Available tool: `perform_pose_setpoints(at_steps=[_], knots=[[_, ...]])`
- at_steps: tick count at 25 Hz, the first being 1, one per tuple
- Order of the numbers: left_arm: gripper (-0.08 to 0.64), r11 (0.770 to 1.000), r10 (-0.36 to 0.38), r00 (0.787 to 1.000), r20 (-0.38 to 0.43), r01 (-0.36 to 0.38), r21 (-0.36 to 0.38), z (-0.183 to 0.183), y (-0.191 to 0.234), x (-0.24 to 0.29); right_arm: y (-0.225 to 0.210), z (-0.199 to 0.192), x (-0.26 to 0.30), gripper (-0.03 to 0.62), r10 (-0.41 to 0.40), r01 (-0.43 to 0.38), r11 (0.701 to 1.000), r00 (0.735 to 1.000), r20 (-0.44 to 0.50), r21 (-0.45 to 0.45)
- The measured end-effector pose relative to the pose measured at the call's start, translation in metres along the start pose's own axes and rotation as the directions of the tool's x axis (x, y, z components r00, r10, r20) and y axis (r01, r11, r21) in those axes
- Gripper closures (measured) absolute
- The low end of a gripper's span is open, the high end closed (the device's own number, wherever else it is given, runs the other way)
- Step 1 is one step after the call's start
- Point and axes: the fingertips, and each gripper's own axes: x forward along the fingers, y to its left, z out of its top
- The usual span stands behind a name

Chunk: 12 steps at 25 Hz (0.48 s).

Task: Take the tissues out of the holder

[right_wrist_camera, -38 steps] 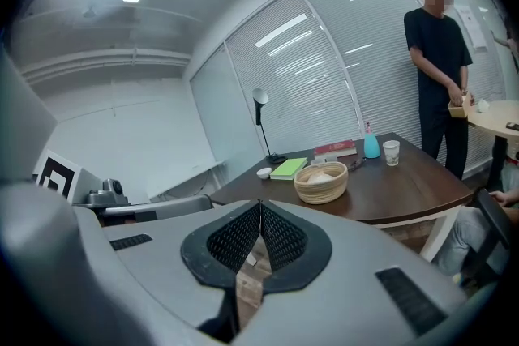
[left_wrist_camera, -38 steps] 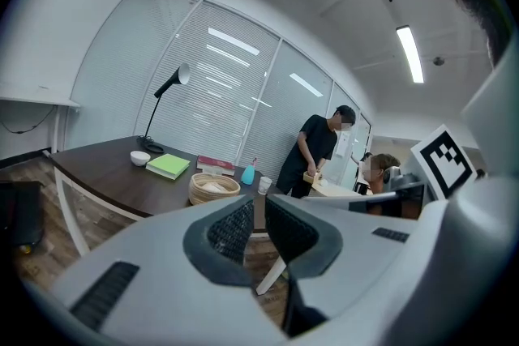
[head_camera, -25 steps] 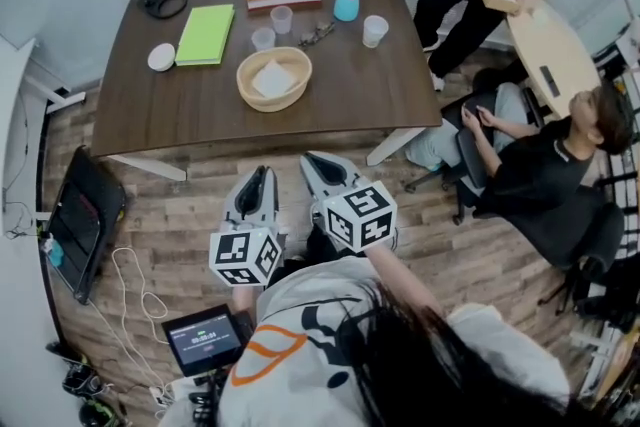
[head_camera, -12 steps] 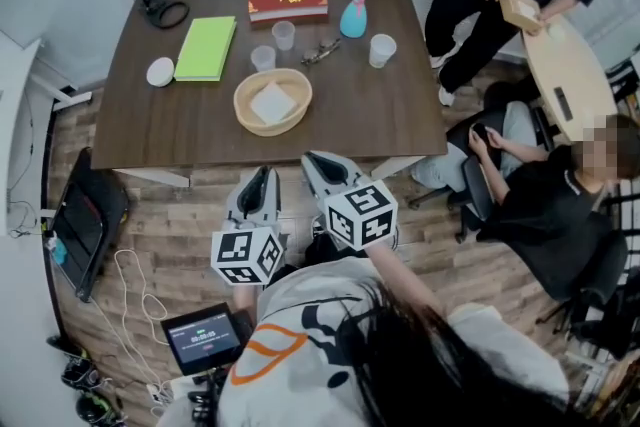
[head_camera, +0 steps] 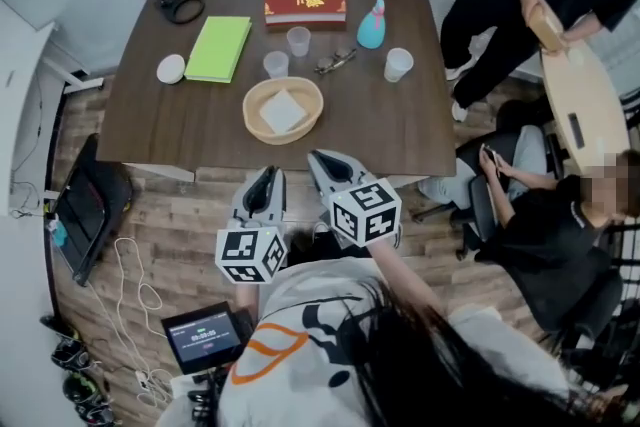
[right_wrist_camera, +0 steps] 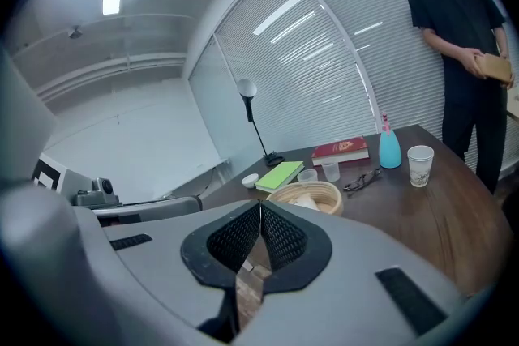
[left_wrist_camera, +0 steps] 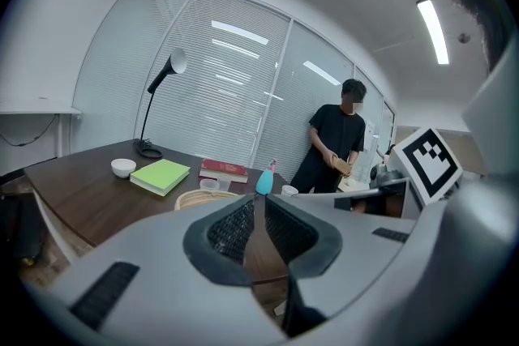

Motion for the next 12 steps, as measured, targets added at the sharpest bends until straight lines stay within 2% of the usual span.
perform_pose_setpoints(at_steps=[6,12], knots=[[0.515,1.0,0.028,0.999,-0.021,-0.028,-0.009,0.0,0.022,0.005,-0.012,0.002,0.024,0.58,-0.007,0.008,1.0,1.0,-0.025,0.011],[0.515,1.0,0.0,1.0,-0.031,0.0,0.003,0.005,0.038,0.02,-0.026,0.002,0.048,0.58,0.005,-0.005,1.0,0.999,-0.04,0.008]])
